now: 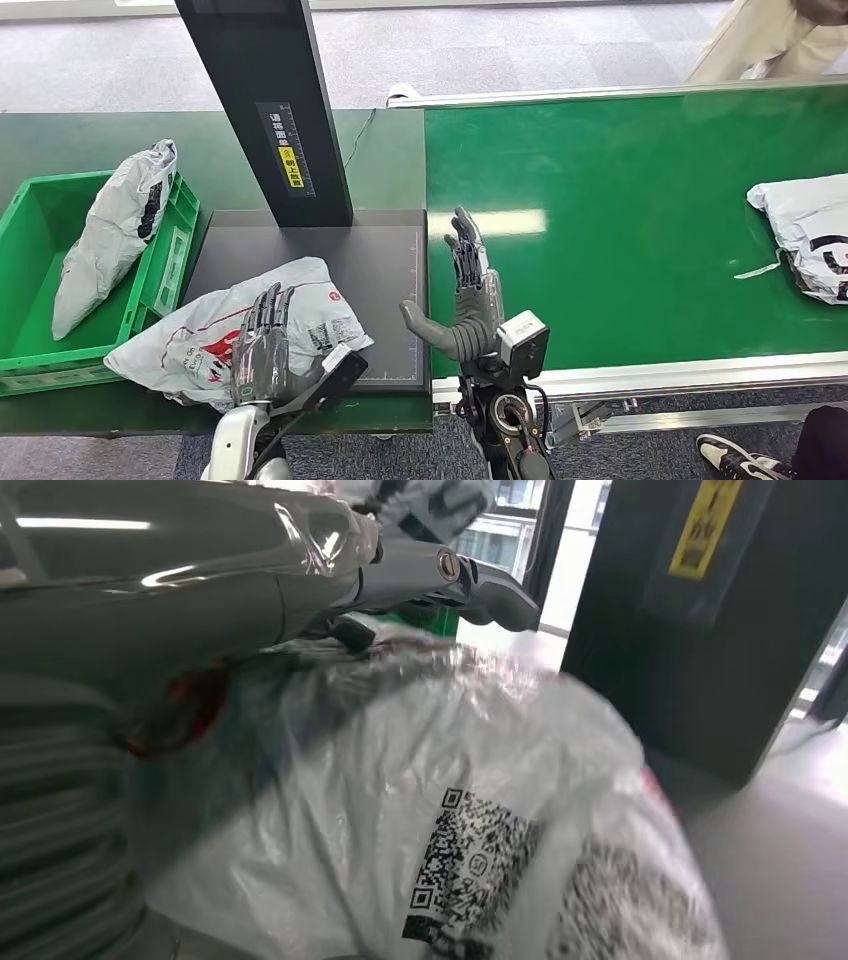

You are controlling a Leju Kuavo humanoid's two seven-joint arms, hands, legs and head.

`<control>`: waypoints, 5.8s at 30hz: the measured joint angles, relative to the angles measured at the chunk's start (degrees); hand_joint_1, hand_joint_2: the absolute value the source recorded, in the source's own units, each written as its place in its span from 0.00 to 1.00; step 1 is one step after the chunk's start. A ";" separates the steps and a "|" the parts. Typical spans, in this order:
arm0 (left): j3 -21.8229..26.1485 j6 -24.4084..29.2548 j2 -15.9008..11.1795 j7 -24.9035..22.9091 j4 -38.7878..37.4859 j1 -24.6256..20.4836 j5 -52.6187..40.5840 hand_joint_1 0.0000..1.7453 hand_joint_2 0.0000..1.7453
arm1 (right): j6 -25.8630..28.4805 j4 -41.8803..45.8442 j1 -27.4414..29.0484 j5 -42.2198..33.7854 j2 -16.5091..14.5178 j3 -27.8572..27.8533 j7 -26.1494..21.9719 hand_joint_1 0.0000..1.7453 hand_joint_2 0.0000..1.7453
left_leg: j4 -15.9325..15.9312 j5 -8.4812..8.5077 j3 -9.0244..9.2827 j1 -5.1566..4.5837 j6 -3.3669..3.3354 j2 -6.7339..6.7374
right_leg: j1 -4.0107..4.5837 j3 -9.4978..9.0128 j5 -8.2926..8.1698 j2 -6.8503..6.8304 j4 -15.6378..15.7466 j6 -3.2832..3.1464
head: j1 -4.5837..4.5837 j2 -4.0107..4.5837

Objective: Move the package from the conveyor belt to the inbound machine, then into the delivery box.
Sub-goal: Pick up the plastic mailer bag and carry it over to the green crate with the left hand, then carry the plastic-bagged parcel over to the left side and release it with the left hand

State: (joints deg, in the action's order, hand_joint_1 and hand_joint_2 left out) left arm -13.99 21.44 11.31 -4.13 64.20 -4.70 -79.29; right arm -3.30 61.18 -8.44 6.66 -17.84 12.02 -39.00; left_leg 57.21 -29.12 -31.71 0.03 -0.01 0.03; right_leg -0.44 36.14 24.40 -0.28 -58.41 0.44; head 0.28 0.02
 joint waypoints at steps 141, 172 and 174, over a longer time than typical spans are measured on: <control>24.50 12.54 -24.79 11.73 -22.07 -39.92 21.39 0.98 1.00 | 3.92 -7.01 1.20 1.00 -0.46 2.87 -1.02 0.00 1.00 | 0.03 0.33 -0.56 0.05 0.27 0.27 | 0.10 0.74 -0.31 0.28 -0.03 -0.24 | 0.09 0.01; 21.66 3.72 -22.38 -2.04 -39.47 -54.48 12.88 0.00 1.00 | 3.87 -6.98 2.49 2.86 -0.50 1.49 0.48 0.00 1.00 | 0.02 0.34 -0.64 0.06 0.26 0.30 | 0.08 0.75 -0.37 0.30 -0.07 -0.22 | 0.08 0.01; 22.18 4.89 -22.85 -0.76 -39.54 -54.51 13.65 0.00 1.00 | 3.85 -6.93 2.65 2.95 -0.50 1.49 0.54 0.00 1.00 | 0.02 0.34 -0.64 0.06 0.26 0.30 | 0.08 0.75 -0.37 0.30 -0.07 -0.22 | 0.08 0.01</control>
State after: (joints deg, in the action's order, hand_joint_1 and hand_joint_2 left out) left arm 8.19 26.33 -11.54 -4.89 24.67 -59.22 -65.64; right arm 0.55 54.24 -5.79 9.60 -18.34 13.50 -38.46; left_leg 57.23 -28.78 -32.35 0.09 0.25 0.33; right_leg -0.36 36.90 24.03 0.02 -58.48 0.22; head 0.37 0.02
